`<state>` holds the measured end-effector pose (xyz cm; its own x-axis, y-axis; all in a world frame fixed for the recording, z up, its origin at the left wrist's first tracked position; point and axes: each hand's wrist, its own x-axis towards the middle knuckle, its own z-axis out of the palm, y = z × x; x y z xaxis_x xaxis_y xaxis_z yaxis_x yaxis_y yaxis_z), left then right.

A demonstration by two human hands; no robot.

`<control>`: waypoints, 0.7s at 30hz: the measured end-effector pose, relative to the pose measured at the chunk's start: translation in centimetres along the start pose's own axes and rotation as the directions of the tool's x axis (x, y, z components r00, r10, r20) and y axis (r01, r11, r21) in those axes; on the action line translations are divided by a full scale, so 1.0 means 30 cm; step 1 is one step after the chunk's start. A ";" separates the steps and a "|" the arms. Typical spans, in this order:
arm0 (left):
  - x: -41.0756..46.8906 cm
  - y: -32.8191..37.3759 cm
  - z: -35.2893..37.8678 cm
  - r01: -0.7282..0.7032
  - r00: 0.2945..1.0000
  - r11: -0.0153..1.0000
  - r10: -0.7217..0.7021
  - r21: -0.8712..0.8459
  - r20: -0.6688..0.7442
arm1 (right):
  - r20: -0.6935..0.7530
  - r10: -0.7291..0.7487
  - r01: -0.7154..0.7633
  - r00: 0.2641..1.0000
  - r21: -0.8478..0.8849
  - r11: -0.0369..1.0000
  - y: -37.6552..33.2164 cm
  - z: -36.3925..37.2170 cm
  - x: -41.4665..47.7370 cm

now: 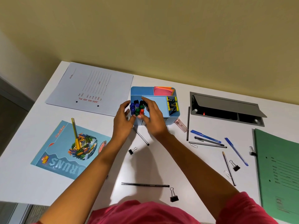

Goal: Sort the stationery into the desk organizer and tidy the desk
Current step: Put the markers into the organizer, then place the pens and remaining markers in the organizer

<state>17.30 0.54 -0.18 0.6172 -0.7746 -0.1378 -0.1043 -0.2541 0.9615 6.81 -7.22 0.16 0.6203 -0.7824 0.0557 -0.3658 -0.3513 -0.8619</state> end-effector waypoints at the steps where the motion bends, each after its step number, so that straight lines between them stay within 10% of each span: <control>1: -0.006 0.002 0.007 0.037 0.999 0.999 -0.037 -0.013 -0.023 | -0.034 -0.008 0.008 0.999 0.008 1.000 0.006 -0.008 -0.015; 10: 0.021 -0.071 0.014 0.502 0.864 0.840 -0.497 -0.205 0.078 | -0.472 -0.097 -0.007 0.876 -0.214 0.977 0.151 -0.112 -0.198; 21: 0.038 -0.032 0.017 0.340 0.940 0.933 -0.340 -0.114 0.025 | -0.529 0.045 -0.224 0.847 -0.279 0.934 0.334 -0.183 -0.343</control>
<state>17.71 -0.40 -1.39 0.5963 -0.6563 -0.4623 0.2020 -0.4347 0.8776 -7.04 -5.50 -6.29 0.1419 -0.9510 0.2748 -0.6739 -0.2962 -0.6769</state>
